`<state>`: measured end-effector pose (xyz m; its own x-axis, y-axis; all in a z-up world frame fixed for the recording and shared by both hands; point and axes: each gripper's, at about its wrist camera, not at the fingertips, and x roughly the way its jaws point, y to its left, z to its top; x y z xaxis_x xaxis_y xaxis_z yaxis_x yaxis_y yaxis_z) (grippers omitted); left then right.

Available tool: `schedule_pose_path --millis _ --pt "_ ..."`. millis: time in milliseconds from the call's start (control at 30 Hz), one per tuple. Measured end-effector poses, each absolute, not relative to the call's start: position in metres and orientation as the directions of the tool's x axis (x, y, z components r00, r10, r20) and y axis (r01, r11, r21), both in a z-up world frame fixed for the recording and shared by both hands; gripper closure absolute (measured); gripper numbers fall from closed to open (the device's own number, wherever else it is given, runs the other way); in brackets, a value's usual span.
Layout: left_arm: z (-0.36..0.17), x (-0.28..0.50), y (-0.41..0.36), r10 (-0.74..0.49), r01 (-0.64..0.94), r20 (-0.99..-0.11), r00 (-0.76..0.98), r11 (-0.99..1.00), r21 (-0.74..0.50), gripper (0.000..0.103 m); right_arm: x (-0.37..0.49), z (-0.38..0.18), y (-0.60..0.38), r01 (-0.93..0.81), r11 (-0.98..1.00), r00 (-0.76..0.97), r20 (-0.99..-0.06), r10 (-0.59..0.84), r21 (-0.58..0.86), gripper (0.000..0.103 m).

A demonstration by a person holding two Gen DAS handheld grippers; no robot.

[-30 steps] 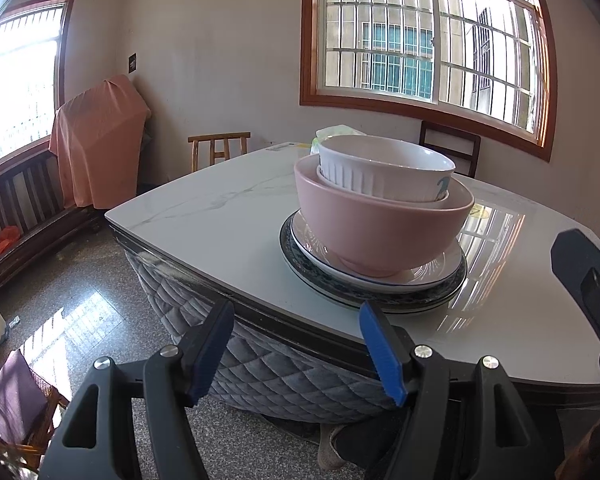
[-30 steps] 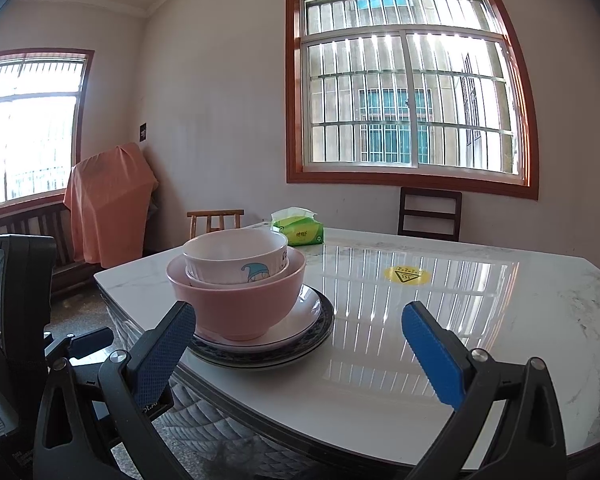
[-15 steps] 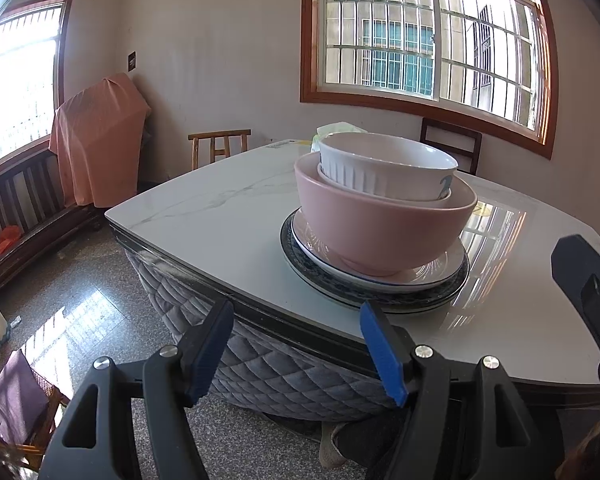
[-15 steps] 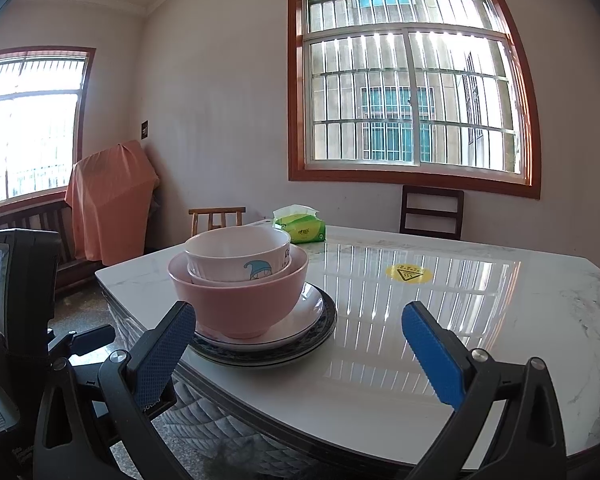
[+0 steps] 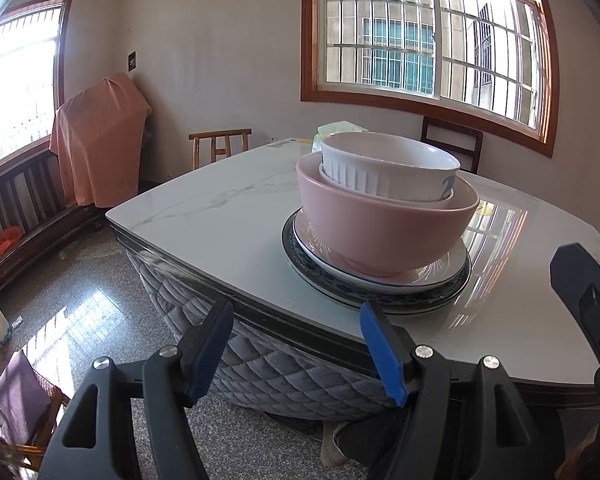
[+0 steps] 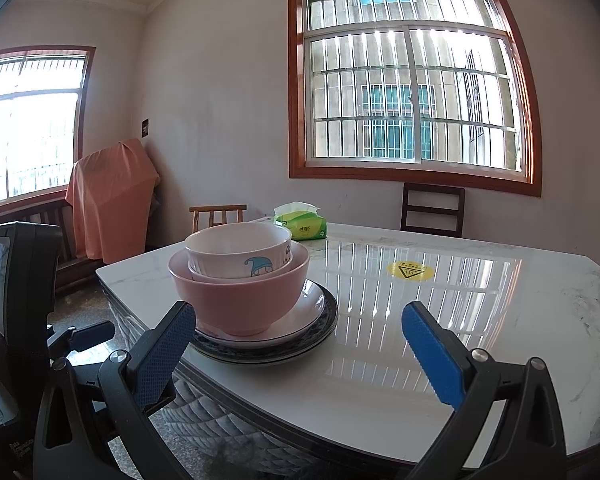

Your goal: Organize plates and bowls

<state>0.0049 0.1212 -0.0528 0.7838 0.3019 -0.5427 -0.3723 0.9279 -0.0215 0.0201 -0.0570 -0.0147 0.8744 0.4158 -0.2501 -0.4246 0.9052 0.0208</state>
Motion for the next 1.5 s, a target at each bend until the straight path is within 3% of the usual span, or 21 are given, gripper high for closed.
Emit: schedule_pose_path --millis 967,1167,1400,1500 --pt "-0.052 0.011 0.118 0.306 -0.37 -0.557 0.772 0.929 -0.002 0.035 0.023 -0.017 -0.061 -0.422 0.906 0.87 -0.263 0.416 0.037 0.001" --pt "-0.045 0.017 0.114 0.304 -0.346 -0.554 0.775 0.938 0.031 0.02 0.027 -0.017 -0.068 -0.418 0.908 0.87 -0.272 0.41 0.032 0.001" --pt "-0.016 0.019 0.1 0.302 -0.311 -0.497 0.813 0.948 0.066 0.02 0.062 -0.004 -0.138 -0.285 0.958 0.914 -0.297 0.277 0.015 0.001" --pt "-0.007 0.023 0.093 0.283 -0.292 -0.506 0.815 0.954 0.063 0.019 0.092 -0.007 -0.18 -0.2 0.979 0.91 -0.377 0.174 -0.031 0.001"
